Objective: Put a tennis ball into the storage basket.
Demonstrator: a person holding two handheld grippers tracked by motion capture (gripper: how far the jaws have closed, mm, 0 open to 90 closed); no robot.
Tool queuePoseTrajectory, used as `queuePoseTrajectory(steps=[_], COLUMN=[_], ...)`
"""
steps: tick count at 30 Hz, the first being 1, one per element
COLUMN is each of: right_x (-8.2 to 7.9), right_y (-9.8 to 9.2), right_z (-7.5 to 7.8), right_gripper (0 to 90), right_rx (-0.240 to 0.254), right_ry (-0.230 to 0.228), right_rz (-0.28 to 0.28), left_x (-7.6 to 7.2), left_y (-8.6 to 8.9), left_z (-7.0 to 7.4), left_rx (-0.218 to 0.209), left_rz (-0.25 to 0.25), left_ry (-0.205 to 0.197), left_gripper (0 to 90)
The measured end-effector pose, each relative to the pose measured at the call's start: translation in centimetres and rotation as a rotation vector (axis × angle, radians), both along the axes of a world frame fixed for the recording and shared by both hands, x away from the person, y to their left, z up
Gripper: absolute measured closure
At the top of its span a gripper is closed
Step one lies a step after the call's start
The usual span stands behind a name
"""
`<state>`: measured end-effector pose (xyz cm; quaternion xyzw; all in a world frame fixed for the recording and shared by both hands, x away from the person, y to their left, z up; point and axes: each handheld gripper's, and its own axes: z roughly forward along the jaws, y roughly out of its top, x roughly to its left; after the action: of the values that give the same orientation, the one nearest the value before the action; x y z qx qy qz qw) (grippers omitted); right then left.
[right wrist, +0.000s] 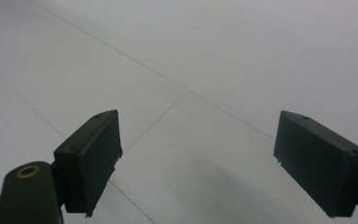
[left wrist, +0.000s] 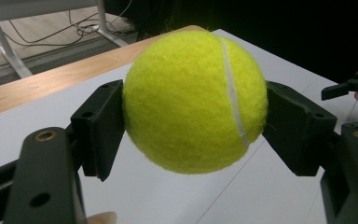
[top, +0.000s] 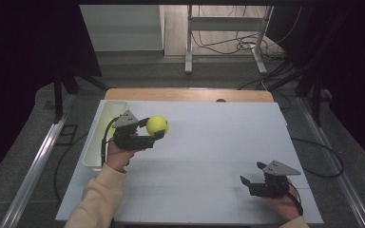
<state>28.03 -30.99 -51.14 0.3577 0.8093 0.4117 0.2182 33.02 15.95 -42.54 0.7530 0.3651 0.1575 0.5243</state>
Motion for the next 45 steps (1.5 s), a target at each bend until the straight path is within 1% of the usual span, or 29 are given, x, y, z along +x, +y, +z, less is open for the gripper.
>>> queuePoseTrajectory(steps=[8, 16, 39, 45], right_x=[0.0, 0.0, 0.0, 0.0], right_y=[0.0, 0.0, 0.0, 0.0], right_z=[0.0, 0.0, 0.0, 0.0], right_gripper=[15.5, 15.5, 15.5, 15.5], right_rx=[-0.001, -0.002, -0.006, -0.007], right_ry=[0.001, 0.003, 0.001, 0.002], right_rz=[0.0, 0.0, -0.002, -0.002], left_x=[-0.4, -0.6, -1.5, -1.8], left_y=[0.5, 1.0, 3.3, 4.3], left_z=[0.2, 0.2, 0.0, 0.0], left_rx=[-0.002, 0.003, -0.013, -0.022], left_rz=[0.011, 0.023, 0.075, 0.095], left_ry=[-0.006, -0.002, 0.008, 0.013], left_gripper=[26.1, 26.1, 26.1, 26.1])
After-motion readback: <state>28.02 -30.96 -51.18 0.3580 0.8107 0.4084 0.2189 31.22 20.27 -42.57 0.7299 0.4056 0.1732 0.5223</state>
